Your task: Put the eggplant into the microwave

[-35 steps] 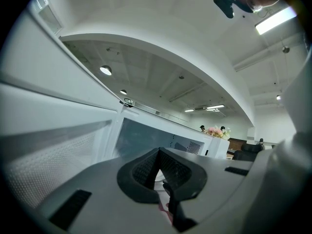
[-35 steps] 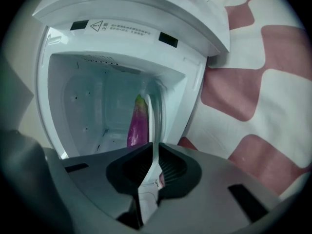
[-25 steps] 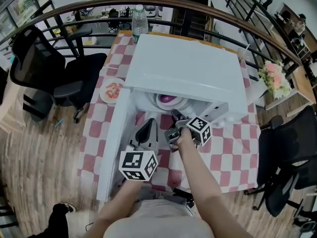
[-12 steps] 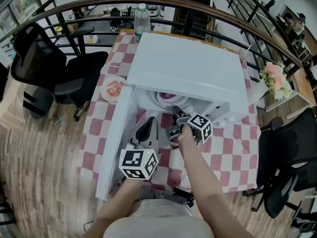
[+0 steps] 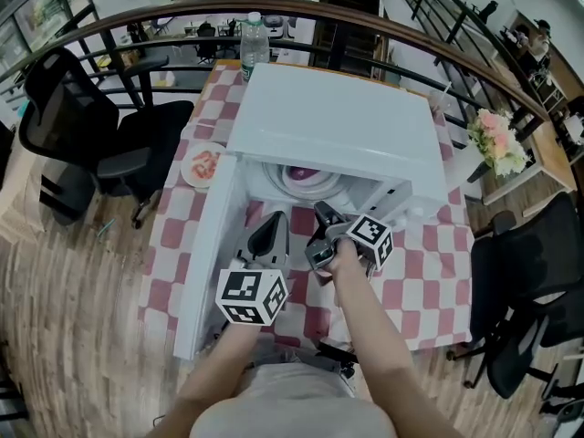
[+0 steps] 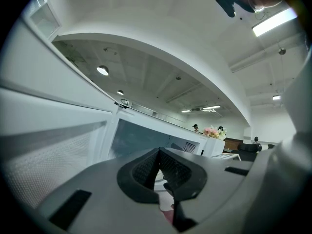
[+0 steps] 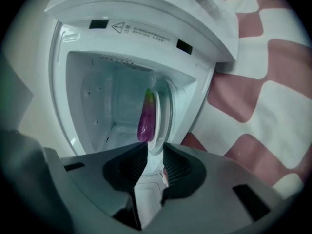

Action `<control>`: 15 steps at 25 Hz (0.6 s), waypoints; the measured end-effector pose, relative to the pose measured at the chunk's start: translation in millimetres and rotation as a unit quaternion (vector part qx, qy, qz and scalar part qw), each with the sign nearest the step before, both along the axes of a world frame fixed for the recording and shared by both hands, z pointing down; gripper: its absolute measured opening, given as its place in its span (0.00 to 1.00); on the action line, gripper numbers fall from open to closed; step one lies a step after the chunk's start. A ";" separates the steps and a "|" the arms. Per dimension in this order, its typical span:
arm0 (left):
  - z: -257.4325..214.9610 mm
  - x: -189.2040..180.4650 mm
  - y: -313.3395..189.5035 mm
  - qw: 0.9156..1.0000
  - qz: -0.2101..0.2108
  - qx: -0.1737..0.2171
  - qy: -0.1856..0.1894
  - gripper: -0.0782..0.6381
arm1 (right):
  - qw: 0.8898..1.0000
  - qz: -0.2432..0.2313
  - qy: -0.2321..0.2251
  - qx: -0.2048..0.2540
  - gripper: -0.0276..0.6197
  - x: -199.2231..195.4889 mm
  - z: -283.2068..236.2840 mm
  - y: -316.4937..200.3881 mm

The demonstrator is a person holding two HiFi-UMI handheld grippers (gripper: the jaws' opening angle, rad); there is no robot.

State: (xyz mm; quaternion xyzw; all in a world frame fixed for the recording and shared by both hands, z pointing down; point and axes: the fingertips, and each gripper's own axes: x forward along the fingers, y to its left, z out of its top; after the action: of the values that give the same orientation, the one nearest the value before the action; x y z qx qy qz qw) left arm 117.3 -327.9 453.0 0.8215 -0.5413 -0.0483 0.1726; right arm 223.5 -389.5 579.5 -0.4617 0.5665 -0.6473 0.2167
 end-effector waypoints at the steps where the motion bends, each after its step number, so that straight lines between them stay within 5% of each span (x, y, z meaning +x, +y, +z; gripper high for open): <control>1: 0.1 0.7 0.5 1.000 0.002 0.000 0.000 0.11 | 1.000 -0.004 0.003 0.009 0.18 0.6 -4.4 2.8; 4: -0.5 2.9 2.4 1.000 0.008 0.000 0.000 0.11 | 0.999 -0.015 0.007 0.041 0.10 1.2 -20.0 10.9; 15: -6.7 11.8 10.4 0.999 0.030 0.012 -0.004 0.11 | 0.980 -0.070 0.063 0.177 0.08 -2.7 -70.7 49.2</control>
State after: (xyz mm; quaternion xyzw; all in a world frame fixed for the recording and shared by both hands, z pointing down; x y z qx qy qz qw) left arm 129.0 -317.5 446.3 0.8395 -0.5164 -0.0465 0.1624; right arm 220.8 -340.3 508.8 -0.4152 0.7157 -0.5197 0.2129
